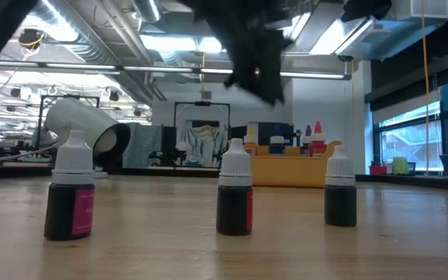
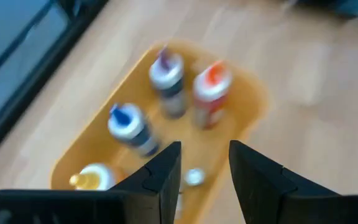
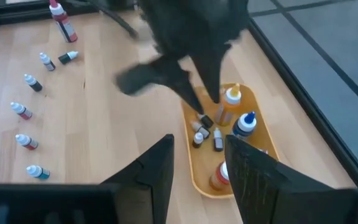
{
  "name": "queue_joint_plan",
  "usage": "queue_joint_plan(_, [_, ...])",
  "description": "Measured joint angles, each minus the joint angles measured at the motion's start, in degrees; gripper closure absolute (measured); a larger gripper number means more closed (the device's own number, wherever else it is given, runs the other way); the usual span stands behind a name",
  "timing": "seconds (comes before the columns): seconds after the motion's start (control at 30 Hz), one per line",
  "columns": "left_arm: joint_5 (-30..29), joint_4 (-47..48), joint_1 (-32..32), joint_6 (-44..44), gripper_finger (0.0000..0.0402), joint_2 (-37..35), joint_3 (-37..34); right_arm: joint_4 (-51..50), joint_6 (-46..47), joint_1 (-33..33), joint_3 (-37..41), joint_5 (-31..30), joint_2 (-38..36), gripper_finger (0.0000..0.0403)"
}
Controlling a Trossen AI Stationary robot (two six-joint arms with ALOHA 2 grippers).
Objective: Pick & Place food coloring
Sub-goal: Put the small blue food coloring bottle into the yellow bin
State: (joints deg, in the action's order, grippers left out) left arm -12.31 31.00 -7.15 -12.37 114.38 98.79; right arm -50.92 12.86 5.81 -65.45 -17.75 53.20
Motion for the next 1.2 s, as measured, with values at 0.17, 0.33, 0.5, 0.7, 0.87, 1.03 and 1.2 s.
queue_joint_plan(0.17, [-0.6,-3.6,4.4,1.6,0.0273,-6.7,-3.5,3.7,-5.4,1.7,0.0,4.3,2.0,0.0259])
queue_joint_plan(0.33, [-0.2,-17.2,8.9,-0.8,0.0269,-14.4,-16.7,8.5,-7.3,6.3,0.0,8.9,6.4,0.0259])
queue_joint_plan(0.5, [0.1,-31.9,13.9,-4.9,0.0268,-20.5,-29.9,12.3,-9.1,11.4,0.0,8.9,13.4,0.0259])
queue_joint_plan(0.7, [0.1,-36.4,19.6,-6.4,0.0272,-23.7,-36.1,19.8,-13.2,17.5,0.0,9.5,22.8,0.0259])
queue_joint_plan(0.87, [0.0,-36.4,22.9,-6.4,0.0269,-23.6,-36.1,23.5,-13.0,20.3,0.0,15.4,30.1,0.0259])
queue_joint_plan(1.03, [0.0,-36.6,24.7,-6.4,0.0268,-23.6,-36.1,27.5,-13.0,21.7,0.0,17.6,37.3,0.0259])
queue_joint_plan(1.2, [0.0,-36.4,25.5,-6.4,0.0271,-23.6,-36.1,31.2,-8.5,22.3,0.0,17.9,43.8,0.0259])
